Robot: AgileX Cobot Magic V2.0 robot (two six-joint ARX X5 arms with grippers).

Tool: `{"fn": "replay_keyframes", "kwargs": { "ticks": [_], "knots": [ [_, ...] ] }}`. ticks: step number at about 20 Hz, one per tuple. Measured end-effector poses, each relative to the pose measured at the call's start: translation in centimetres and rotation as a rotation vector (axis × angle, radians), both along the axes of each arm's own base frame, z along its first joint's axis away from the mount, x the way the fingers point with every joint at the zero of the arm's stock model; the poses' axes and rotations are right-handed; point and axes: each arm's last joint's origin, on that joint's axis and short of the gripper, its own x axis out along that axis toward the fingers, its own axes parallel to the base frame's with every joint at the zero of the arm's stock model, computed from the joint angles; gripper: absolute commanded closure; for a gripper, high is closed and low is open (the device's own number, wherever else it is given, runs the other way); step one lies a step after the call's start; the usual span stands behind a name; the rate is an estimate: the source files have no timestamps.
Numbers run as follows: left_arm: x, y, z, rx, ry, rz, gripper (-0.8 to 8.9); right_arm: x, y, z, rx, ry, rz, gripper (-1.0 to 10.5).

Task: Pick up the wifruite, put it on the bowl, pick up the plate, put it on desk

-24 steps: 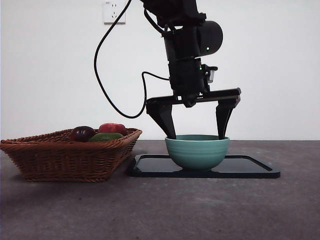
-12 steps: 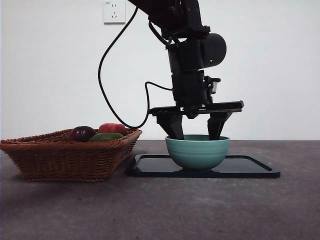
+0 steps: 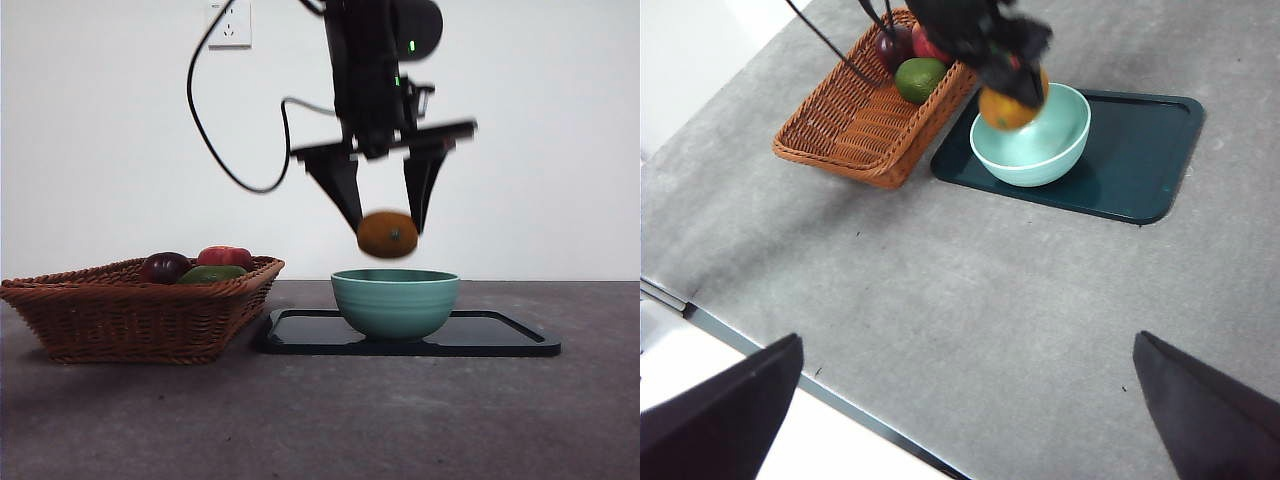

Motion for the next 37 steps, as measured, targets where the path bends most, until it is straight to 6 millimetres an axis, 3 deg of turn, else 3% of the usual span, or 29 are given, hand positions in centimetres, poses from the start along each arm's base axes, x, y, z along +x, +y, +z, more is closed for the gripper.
{"fn": "replay_keyframes", "kwargs": {
  "ticks": [5,10,14,18,23,26,32,37],
  "knots": [
    [-1.6,0.4,5.5,-0.089,-0.106,-0.041,5.38,0.0,0.0,0.0,0.000,0.000,0.000,3.9],
    [-3.1,0.9,7.1,-0.095,-0.116,-0.063,5.38,0.0,0.0,0.0,0.000,0.000,0.001,3.9],
    [-6.2,4.1,9.8,-0.067,-0.085,-0.060,5.37,0.0,0.0,0.0,0.001,-0.001,0.001,3.9],
    [-10.0,9.6,11.5,-0.035,-0.045,-0.016,5.37,0.0,0.0,0.0,0.001,-0.001,0.000,3.9],
    [-12.3,14.7,8.0,0.086,0.073,0.070,5.37,0.0,0.0,0.0,0.001,-0.001,0.000,3.9],
    [-12.2,16.9,5.8,0.089,0.073,0.140,5.37,0.0,0.0,0.0,0.001,0.000,0.000,3.9],
    [-9.2,18.5,1.8,0.030,-0.016,0.216,5.37,0.0,0.0,0.0,0.011,0.008,-0.007,3.9],
    [-5.1,20.4,-1.0,0.013,-0.042,0.244,5.37,0.0,0.0,0.0,0.011,0.008,-0.007,3.9]
  ]
}}
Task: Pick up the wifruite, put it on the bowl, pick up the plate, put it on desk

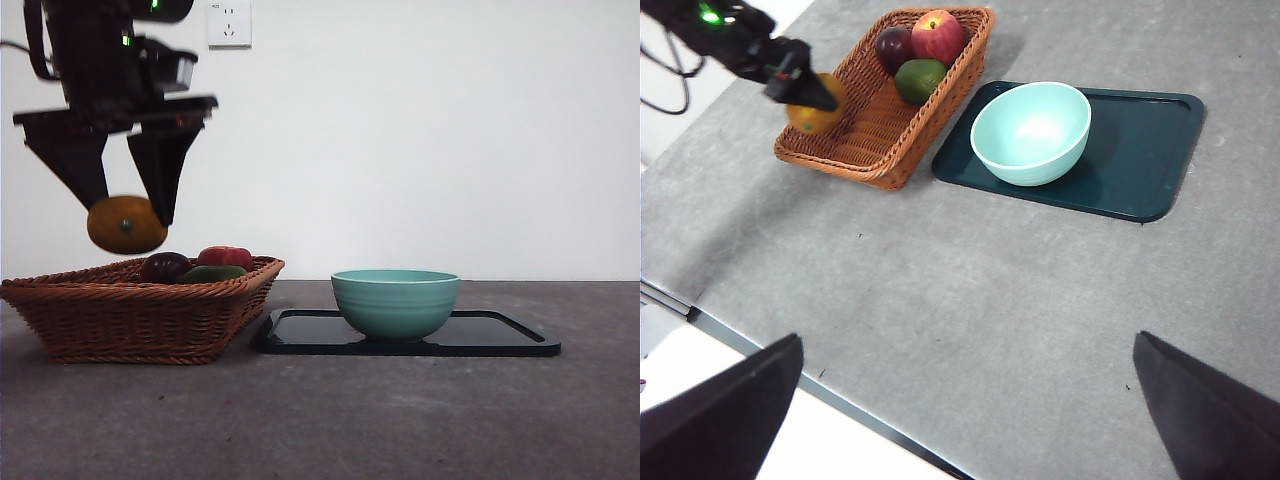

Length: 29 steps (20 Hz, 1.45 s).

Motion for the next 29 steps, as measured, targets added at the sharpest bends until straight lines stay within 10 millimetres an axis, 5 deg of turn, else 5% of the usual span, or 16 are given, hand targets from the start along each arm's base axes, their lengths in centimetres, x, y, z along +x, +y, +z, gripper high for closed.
{"fn": "replay_keyframes", "kwargs": {
  "ticks": [6,13,17,23,29],
  "knots": [
    [3.1,-0.1,-3.8,-0.046,0.033,-0.017,5.37,0.0,0.0,0.0,0.000,0.000,0.000,3.9],
    [4.2,-0.5,-6.5,-0.026,0.081,-0.021,5.37,0.0,-0.1,0.0,-0.009,-0.007,-0.021,3.9],
    [4.3,-0.6,-6.5,-0.028,0.073,-0.021,5.32,0.0,-0.1,0.0,-0.009,-0.007,-0.021,3.9],
    [4.5,-0.7,-5.8,-0.028,0.075,-0.021,2.63,0.0,-0.1,0.0,-0.009,-0.007,-0.021,3.9],
    [3.0,-0.1,-0.8,-0.055,0.007,-0.023,2.56,0.0,-0.1,0.0,-0.009,-0.007,-0.021,3.9]
  ]
}}
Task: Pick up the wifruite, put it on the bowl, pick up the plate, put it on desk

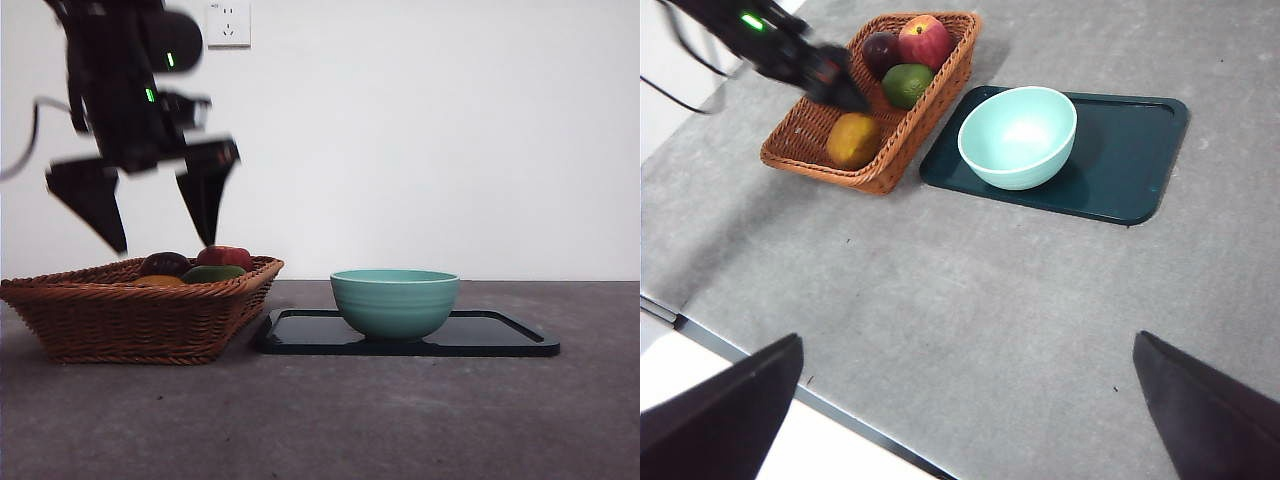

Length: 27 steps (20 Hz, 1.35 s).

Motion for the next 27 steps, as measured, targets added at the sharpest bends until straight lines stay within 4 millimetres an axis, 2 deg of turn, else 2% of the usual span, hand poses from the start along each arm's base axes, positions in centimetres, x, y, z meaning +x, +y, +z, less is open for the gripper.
{"fn": "replay_keyframes", "kwargs": {
  "ticks": [4,6,9,11,15,20,23,27],
  "knots": [
    [-5.1,2.0,6.8,-0.042,-0.102,0.000,2.56,0.0,0.0,0.0,0.000,0.000,0.000,3.9],
    [-7.6,2.9,9.4,-0.094,-0.159,-0.016,2.56,0.0,0.0,0.0,0.000,0.000,0.000,3.9],
    [-12.0,3.8,12.6,-0.239,-0.203,-0.114,2.56,0.0,0.0,0.0,0.002,0.002,-0.001,3.9],
    [-14.8,4.5,14.1,-0.290,-0.230,-0.182,2.56,0.0,0.0,0.0,0.004,0.002,-0.002,3.9],
    [-19.9,6.1,15.9,-0.301,-0.290,-0.272,2.56,0.8,0.6,0.3,0.019,0.008,-0.011,3.9],
    [-25.7,8.3,17.4,-0.380,-0.416,-0.415,2.56,2.9,2.4,1.0,0.040,0.029,0.013,3.9],
    [-28.3,9.7,17.8,-0.397,-0.488,-0.438,2.56,4.9,4.1,1.1,0.045,0.078,0.041,3.9],
    [-30.5,10.8,17.9,-0.416,-0.544,-0.458,2.56,8.2,6.8,0.6,-0.001,0.170,0.055,3.9]
  ]
}}
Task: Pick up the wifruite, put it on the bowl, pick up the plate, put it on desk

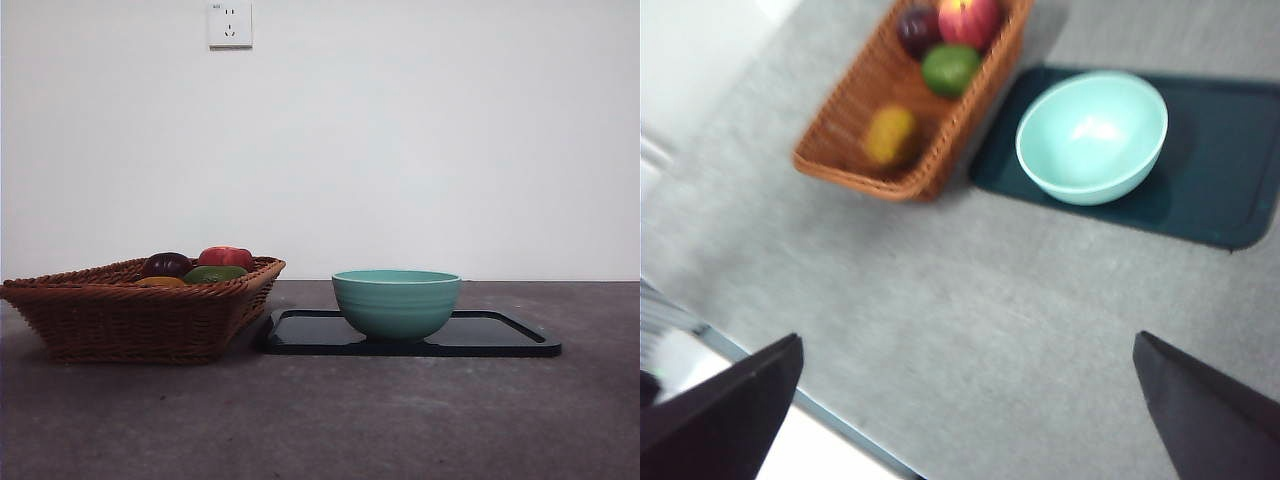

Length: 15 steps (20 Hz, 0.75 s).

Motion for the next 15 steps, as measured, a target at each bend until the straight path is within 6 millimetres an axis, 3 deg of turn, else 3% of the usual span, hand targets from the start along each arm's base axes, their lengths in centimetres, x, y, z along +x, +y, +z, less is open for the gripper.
{"fn": "replay_keyframes", "kwargs": {
  "ticks": [4,9,15],
  "knots": [
    [-1.3,0.8,-0.1,-0.014,-0.024,-0.002,2.56,4.1,3.0,0.0,-0.073,0.119,-0.023,3.9],
    [-1.6,0.9,-0.2,-0.009,-0.016,-0.012,2.56,10.4,6.0,-0.4,-0.186,0.286,-0.088,3.9],
    [-1.7,0.9,-0.4,-0.002,-0.002,-0.012,2.56,18.5,7.0,-3.1,-0.265,0.432,-0.119,3.9]
  ]
}}
